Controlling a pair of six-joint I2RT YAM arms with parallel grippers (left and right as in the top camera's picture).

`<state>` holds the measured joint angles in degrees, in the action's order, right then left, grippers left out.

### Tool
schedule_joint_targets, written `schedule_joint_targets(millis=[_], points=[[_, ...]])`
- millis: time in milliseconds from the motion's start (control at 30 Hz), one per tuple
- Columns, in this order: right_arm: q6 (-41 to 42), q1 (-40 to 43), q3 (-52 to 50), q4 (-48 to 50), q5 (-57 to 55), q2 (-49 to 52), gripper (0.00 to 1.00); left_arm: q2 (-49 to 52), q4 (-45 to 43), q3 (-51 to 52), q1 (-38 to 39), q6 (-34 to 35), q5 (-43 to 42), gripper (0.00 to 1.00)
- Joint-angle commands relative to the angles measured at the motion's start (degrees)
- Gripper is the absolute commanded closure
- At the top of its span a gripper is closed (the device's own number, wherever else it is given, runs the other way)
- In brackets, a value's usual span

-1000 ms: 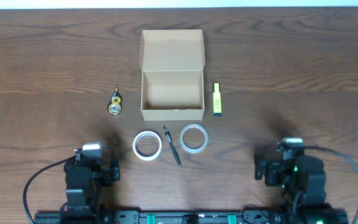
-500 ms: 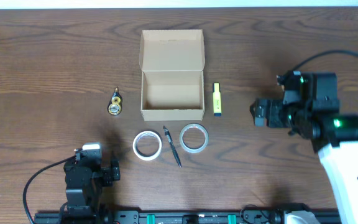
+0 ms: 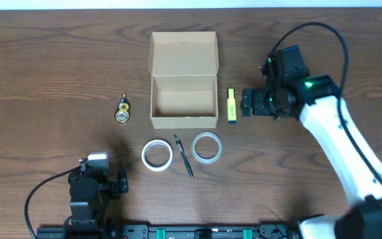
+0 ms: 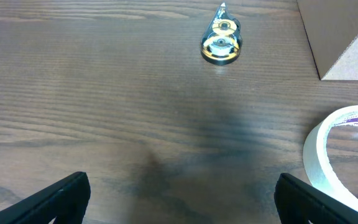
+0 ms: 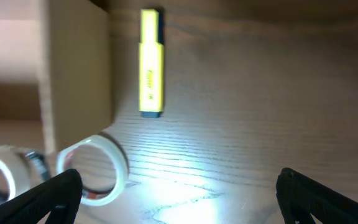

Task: Pack container
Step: 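Move the right gripper to the yellow highlighter and grasp it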

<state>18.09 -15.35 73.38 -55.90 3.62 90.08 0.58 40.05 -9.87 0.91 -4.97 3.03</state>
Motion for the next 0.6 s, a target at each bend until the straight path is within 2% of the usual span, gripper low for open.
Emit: schedule_joint_targets(millis=[0,200,333,567], points=[[5.1,-0.5,0.9,0.1,-2.1,4.8,0.01,-0.3,0.2,0.7,-0.2,-0.8,0.3,0.05],[5.7,-1.2,0.9,7.5,-0.4,12.3,0.01,-0.3,0.2,0.7,-0.2,-0.8,0.3,0.05],[2.6,-1.3,0.9,9.8,-0.5,12.6,0.01,-0.3,0.2,0.7,-0.2,-0.8,0.3,0.05],[3.8,-2.3,0.9,12.2,-4.3,14.8,0.01,-0.3,0.2,0.7,-0.2,-0.8,0.3,0.05]])
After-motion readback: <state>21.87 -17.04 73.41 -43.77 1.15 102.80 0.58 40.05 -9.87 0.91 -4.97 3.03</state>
